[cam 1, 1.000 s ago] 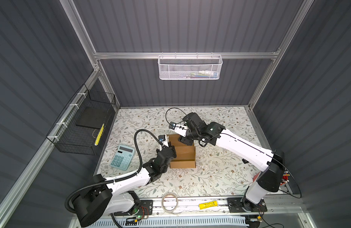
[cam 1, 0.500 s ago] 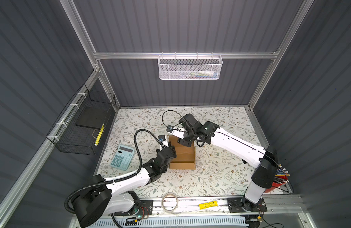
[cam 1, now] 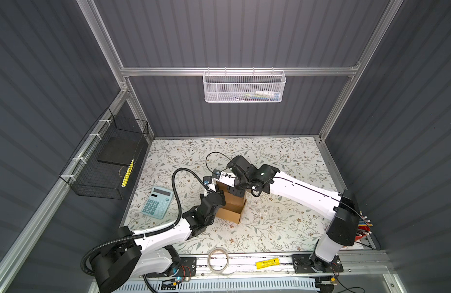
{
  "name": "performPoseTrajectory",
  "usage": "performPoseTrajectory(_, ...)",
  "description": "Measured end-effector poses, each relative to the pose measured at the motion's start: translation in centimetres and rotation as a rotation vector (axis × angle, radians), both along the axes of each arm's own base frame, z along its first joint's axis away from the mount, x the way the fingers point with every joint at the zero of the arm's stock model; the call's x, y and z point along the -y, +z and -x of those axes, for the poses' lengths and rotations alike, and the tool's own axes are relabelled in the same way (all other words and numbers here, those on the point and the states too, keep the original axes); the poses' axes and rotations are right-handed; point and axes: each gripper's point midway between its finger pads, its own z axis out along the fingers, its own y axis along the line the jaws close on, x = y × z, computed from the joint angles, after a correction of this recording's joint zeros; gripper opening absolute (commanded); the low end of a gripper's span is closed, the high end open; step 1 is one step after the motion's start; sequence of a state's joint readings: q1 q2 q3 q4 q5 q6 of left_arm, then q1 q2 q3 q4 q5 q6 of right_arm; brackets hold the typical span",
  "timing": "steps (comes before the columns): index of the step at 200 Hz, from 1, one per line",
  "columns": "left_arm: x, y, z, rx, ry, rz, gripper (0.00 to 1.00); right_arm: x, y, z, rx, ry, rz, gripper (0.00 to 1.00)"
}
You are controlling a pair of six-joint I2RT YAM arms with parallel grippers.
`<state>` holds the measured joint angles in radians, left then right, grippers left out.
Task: Assemble paper box
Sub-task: Close the paper box at the center of the table.
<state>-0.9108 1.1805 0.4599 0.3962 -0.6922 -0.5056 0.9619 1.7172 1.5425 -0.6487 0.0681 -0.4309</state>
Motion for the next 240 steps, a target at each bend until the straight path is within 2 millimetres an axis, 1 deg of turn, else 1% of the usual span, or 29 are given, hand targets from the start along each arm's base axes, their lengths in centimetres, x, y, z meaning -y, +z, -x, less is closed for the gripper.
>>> performPoseTrajectory(45,-0.8,0.0,0.4,0.004,0.017,-0.006,0.00,-0.4,0.2,-0.1,0.025,-0.019,-0.012,0.17)
performPoseTrajectory(66,-1.1,0.0,0.5,0.003,0.023,-0.011,0.00,-0.5,0.4,-0.3,0.046,-0.024,-0.009,0.14)
performPoseTrajectory(185,-1.3,-0.1,0.6,0.003,0.036,-0.005,0.00,-0.7,0.6,0.2,0.110,-0.037,0.032,0.07)
performPoseTrajectory(215,-1.4,0.1,0.8,0.003,0.033,-0.005,0.05,-0.7,0.6,0.3,0.122,-0.038,0.041,0.05)
performPoseTrajectory(240,-1.6,0.1,0.9,-0.003,0.035,-0.007,0.08,-0.9,0.7,0.5,0.132,-0.036,0.045,0.04)
